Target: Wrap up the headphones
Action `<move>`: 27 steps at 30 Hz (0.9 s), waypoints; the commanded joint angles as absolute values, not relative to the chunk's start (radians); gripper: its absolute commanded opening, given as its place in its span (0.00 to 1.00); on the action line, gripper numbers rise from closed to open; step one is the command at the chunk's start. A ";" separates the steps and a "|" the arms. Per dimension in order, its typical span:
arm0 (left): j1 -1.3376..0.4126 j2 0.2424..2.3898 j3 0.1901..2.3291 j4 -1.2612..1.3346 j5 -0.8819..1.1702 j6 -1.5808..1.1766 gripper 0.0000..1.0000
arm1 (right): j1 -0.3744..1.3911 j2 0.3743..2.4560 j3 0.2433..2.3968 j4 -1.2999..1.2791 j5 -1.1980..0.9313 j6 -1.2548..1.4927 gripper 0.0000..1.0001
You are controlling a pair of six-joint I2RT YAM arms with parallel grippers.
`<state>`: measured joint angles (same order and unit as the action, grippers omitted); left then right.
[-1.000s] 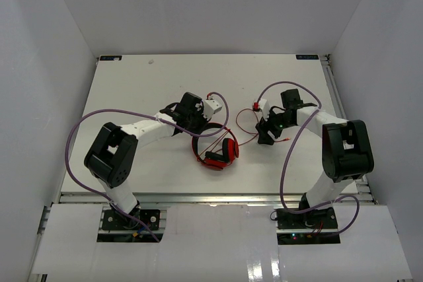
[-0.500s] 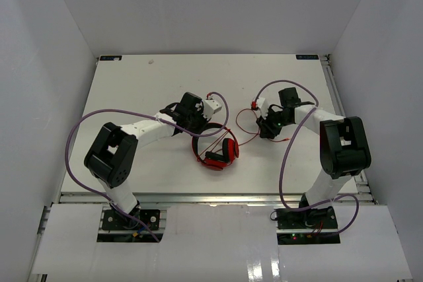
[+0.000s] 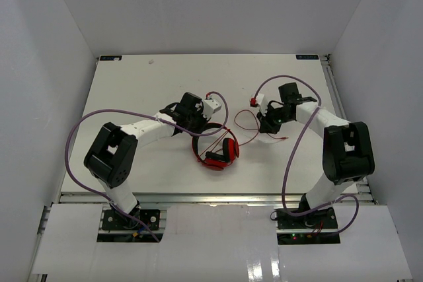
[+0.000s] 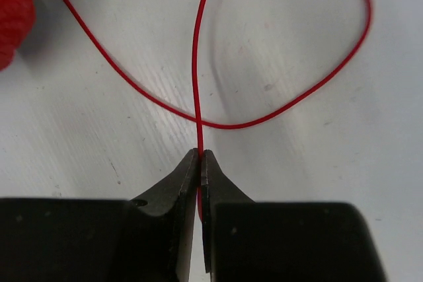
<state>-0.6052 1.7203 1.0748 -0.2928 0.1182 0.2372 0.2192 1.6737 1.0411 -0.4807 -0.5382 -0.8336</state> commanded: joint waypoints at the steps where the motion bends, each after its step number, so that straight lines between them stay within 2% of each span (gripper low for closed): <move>1: -0.620 1.685 1.084 -0.310 0.134 0.236 0.00 | 0.221 1.568 1.275 -0.635 -0.632 -0.898 0.08; 8: -0.629 1.683 1.094 -0.324 0.133 0.235 0.00 | 0.224 1.617 1.618 -0.848 -0.683 -0.972 0.08; 10: -0.630 1.683 1.095 -0.324 0.134 0.228 0.00 | 0.232 1.650 1.762 -0.904 -0.715 -0.946 0.08; 15: -0.629 1.696 1.108 -0.322 0.141 0.209 0.00 | 0.249 1.650 1.932 -0.898 -0.784 -0.825 0.08; 23: -0.629 1.733 1.112 -0.294 0.127 0.141 0.00 | 0.252 1.610 2.111 -0.855 -0.807 -0.612 0.08; 27: -0.629 1.712 1.092 -0.260 0.135 0.119 0.00 | 0.252 1.574 2.089 -0.838 -0.781 -0.577 0.08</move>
